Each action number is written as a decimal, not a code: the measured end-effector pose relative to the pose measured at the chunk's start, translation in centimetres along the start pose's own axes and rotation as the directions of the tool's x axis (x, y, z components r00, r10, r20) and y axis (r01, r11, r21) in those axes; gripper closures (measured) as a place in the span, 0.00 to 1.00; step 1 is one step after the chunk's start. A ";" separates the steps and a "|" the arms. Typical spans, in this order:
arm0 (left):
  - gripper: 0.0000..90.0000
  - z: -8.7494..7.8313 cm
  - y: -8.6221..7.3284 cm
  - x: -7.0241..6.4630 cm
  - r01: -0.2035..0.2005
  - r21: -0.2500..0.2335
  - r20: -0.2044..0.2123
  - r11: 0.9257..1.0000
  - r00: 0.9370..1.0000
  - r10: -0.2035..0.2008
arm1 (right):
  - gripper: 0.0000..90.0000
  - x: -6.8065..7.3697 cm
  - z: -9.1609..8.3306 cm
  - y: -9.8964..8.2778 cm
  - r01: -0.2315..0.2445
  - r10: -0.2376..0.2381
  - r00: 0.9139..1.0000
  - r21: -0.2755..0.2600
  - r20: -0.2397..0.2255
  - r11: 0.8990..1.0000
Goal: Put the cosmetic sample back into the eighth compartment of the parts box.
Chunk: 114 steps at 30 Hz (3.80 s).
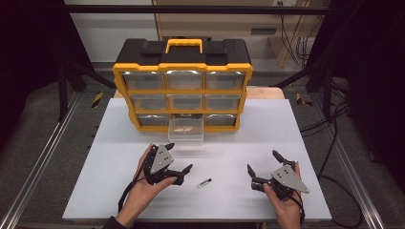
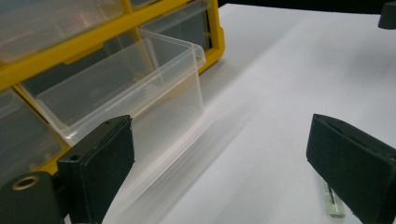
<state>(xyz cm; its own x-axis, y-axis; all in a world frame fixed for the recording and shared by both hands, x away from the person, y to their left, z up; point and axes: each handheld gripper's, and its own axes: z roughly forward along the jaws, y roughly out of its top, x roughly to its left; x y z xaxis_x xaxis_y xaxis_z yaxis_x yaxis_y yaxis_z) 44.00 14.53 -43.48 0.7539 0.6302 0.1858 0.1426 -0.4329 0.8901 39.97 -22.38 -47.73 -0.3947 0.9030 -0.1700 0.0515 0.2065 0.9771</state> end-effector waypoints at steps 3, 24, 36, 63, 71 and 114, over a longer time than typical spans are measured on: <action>0.08 0.1 0.2 -0.4 0.001 0.023 0.022 1.000 1.000 -0.002 | 0.04 0.0 0.0 0.0 0.003 -0.003 1.000 0.003 0.000 1.000; 0.10 3.1 1.6 -4.0 -0.064 0.179 0.168 0.982 0.985 0.034 | 0.04 0.1 0.0 0.0 0.004 -0.004 1.000 0.003 0.002 1.000; 0.12 4.2 1.3 -4.8 -0.063 0.207 0.202 0.976 0.979 0.021 | 0.04 0.2 0.1 0.0 0.011 -0.011 1.000 0.006 -0.001 1.000; 0.12 4.4 1.1 -5.2 -0.083 0.246 0.241 0.966 0.970 0.022 | 0.04 0.0 0.0 -0.1 0.000 0.000 1.000 0.003 0.004 1.000; 0.16 4.8 1.0 -5.4 -0.080 0.253 0.259 0.964 0.966 0.012 | 0.04 0.0 -0.1 0.0 0.001 -0.001 1.000 0.003 0.006 1.000; 0.71 5.7 0.0 -5.4 -0.060 0.394 0.274 0.917 0.960 -0.055 | 0.05 0.2 -0.2 0.1 0.007 -0.007 1.000 0.001 0.008 1.000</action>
<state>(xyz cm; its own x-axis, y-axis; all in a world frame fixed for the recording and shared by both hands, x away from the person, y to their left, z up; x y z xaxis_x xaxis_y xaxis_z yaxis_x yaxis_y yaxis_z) 43.57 7.51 -46.87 0.8917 0.4524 0.0156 0.3380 -0.6885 0.6416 39.69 -22.31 -47.60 -0.3881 0.9043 -0.1781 0.0495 0.2135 0.9757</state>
